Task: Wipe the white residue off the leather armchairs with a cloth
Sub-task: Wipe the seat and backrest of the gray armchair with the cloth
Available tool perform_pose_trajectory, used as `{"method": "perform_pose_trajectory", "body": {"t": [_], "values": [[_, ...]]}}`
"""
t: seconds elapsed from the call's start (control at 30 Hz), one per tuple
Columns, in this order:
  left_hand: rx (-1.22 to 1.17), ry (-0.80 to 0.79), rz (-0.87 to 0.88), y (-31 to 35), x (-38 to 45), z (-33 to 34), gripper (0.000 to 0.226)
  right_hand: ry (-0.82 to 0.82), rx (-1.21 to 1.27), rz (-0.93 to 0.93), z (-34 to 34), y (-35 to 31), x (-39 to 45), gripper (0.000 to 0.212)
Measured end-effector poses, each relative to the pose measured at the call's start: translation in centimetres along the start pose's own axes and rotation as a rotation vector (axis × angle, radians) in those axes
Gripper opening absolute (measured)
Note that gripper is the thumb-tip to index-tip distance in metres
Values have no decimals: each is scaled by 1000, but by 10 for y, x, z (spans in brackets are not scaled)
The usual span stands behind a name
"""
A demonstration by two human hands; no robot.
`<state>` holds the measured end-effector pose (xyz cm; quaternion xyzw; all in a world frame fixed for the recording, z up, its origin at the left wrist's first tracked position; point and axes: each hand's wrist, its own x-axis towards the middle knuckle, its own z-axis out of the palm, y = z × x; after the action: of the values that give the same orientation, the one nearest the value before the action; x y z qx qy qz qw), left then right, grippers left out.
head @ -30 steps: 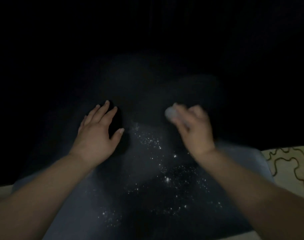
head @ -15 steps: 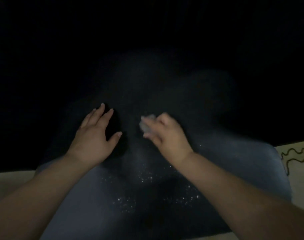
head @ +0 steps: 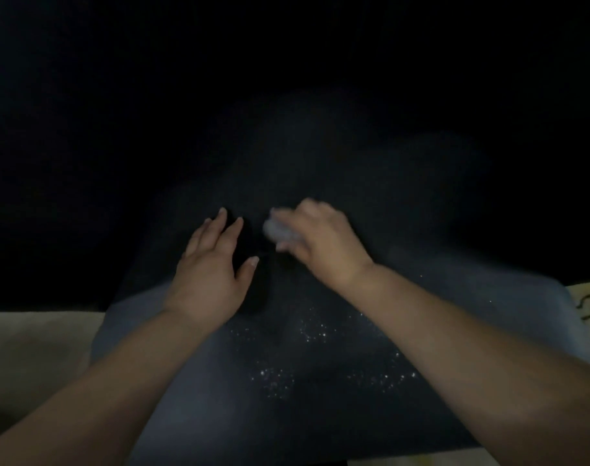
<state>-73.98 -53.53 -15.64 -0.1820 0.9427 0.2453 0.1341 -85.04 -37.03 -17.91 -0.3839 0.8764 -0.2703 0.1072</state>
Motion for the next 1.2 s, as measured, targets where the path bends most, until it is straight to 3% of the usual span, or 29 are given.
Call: {"method": "perform_pose_trajectory", "body": {"t": [0.07, 0.1, 0.23, 0.3, 0.37, 0.5, 0.67, 0.73, 0.8, 0.93, 1.03, 1.2], "values": [[-9, -12, 15, 3, -3, -1, 66, -160, 38, -101, -4, -2, -19, 49], [-14, -10, 18, 4, -5, -2, 66, -163, 71, -106, -9, 0, -23, 47], [-16, 30, 19, 5, -4, -5, 64, 289, 206, 213, -24, 14, 17, 45], [-36, 42, 18, 5, -3, -4, 64, 359, 322, 351, -25, 17, 59, 47], [-57, 45, 17, 7, -4, -2, 63, 288, 384, 378, -17, 17, 93, 47], [-65, 79, 8, -2, 1, -1, 63, 85, -25, 191, 9, 8, 109, 42], [-38, 61, -34, -11, -4, 3, 66, -125, -18, -183, -4, -2, 26, 39], [-29, 46, -17, -8, -8, 3, 67, -226, 28, -243, -16, 4, -15, 38], [-1, 11, 33, 0, -9, 6, 69, -136, 87, -166, -34, 23, -38, 36], [47, -51, 139, 24, 0, 15, 69, 332, 5, 295, -72, 92, -46, 35], [29, -38, 165, 40, 13, 19, 66, 327, -58, 401, -68, 106, -60, 37], [63, -57, 162, 53, 12, 25, 63, 230, -27, 222, -31, 47, -119, 37]]}}
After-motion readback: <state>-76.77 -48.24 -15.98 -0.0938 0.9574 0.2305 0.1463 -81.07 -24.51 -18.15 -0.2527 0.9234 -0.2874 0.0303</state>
